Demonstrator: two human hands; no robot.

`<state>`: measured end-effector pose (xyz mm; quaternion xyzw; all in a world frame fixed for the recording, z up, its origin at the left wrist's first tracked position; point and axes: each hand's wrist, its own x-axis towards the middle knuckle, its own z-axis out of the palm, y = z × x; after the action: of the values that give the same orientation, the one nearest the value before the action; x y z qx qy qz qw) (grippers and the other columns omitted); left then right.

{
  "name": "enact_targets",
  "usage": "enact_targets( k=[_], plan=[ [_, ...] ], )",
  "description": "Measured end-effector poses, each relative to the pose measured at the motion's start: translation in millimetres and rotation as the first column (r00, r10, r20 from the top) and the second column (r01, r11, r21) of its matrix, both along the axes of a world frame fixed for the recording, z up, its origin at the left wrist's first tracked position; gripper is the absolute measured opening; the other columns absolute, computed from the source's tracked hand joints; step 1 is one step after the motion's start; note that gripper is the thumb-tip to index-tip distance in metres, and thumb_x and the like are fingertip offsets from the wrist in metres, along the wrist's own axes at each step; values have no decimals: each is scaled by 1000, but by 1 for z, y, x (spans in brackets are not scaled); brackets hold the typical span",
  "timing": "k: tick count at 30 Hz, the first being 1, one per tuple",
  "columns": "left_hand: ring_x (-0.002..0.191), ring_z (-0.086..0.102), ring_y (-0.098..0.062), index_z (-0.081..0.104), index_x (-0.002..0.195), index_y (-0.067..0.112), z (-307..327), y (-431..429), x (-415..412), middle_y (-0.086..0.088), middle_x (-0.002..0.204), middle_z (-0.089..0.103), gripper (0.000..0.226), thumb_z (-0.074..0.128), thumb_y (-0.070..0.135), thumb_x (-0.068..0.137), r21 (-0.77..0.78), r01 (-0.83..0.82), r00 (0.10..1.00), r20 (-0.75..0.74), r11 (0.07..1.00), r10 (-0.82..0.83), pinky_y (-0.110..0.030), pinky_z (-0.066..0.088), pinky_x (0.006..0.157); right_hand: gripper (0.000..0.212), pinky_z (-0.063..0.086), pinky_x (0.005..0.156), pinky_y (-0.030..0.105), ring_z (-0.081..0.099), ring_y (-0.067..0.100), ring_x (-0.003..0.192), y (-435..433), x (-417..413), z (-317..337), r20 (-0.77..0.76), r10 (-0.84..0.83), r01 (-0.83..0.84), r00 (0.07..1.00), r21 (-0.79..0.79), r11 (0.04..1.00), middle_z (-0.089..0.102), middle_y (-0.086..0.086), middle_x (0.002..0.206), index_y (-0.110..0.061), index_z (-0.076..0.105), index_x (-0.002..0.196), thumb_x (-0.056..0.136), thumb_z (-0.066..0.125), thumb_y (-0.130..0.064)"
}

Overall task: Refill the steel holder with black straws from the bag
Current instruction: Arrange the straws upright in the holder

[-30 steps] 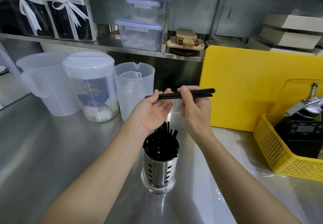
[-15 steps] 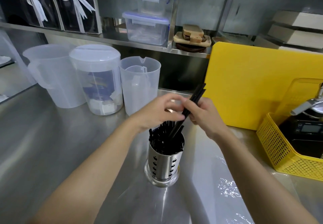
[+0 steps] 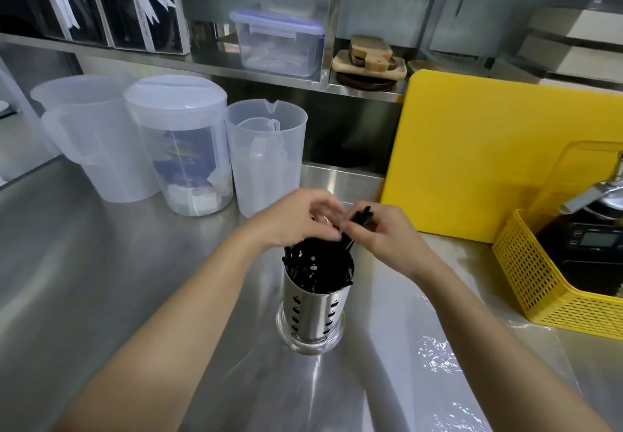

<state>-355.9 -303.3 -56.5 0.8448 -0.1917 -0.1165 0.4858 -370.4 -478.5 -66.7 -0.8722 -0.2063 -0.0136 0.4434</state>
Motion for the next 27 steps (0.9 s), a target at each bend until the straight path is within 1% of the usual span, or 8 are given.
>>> enact_targets(
  k=[2, 5, 7, 10, 13, 17, 21, 27],
  plan=[
    [60, 56, 2, 62, 94, 18, 8, 10, 4, 3, 78, 66, 15, 64, 8, 82, -143, -139, 990, 18, 980, 143, -8, 40, 59, 3, 44, 66, 33, 56, 14, 67, -3, 1, 0, -136, 102, -116, 985, -97, 988, 68, 10, 78, -19, 68, 81, 79, 70, -19],
    [58, 56, -2, 61, 89, 19, 12, 25, 8, 2, 76, 68, 9, 58, 11, 87, -214, -273, 958, 23, 938, 285, -15, 42, 57, 29, 37, 63, 29, 52, 13, 67, -13, 0, 1, -354, 231, -318, 906, -209, 925, 64, 3, 77, -23, 68, 95, 68, 79, -25],
    [60, 56, -5, 61, 89, 18, 7, 28, 7, 1, 77, 68, 7, 57, 11, 88, -160, -290, 954, 27, 944, 298, -13, 42, 56, 37, 34, 57, 26, 48, 12, 63, -24, 1, 2, -381, 246, -286, 891, -51, 957, 59, -1, 71, -20, 67, 97, 63, 81, -23],
    [65, 53, -9, 62, 88, 19, -1, 24, 7, -1, 79, 63, 7, 60, 12, 86, -91, -282, 954, 79, 955, 289, -10, 42, 58, 11, 27, 44, 19, 39, 9, 50, -35, 7, -2, -348, 69, 4, 935, 206, 979, 51, 1, 62, -16, 65, 77, 71, 73, -14],
    [75, 53, -11, 65, 87, 24, -2, 15, 9, 2, 85, 62, 7, 63, 18, 84, 35, -220, 955, 213, 975, 208, -14, 42, 66, 16, 30, 40, 12, 39, 2, 39, -35, 12, -16, -240, -142, 153, 960, 28, 988, 50, 2, 58, -14, 59, 69, 81, 66, -5],
    [98, 45, -9, 67, 97, 24, -2, 0, 10, 10, 98, 55, 13, 61, 27, 85, 313, -106, 923, 383, 944, -23, -24, 34, 90, 16, 27, 36, 20, 36, 9, 36, -30, 7, -28, -333, -123, 181, 935, 148, 972, 50, 5, 55, -2, 62, 77, 76, 73, -13],
    [110, 44, -13, 65, 102, 26, -11, -12, 14, 11, 109, 58, 17, 59, 28, 87, 499, -56, 903, 395, 865, -169, -31, 29, 100, 19, 27, 39, 13, 37, 4, 34, -19, 3, -35, -305, -95, 117, 948, 54, 992, 48, -10, 38, -11, 60, 67, 74, 75, -20],
    [128, 30, -21, 61, 112, 31, -23, -20, 22, 5, 133, 44, 26, 58, 31, 87, 659, -44, 884, 376, 751, -278, -38, 22, 109, 24, 23, 43, 14, 33, 5, 44, -7, 4, -44, -183, -137, 147, 973, 39, 988, 39, -3, 52, -9, 56, 64, 80, 70, -21]
  ],
)
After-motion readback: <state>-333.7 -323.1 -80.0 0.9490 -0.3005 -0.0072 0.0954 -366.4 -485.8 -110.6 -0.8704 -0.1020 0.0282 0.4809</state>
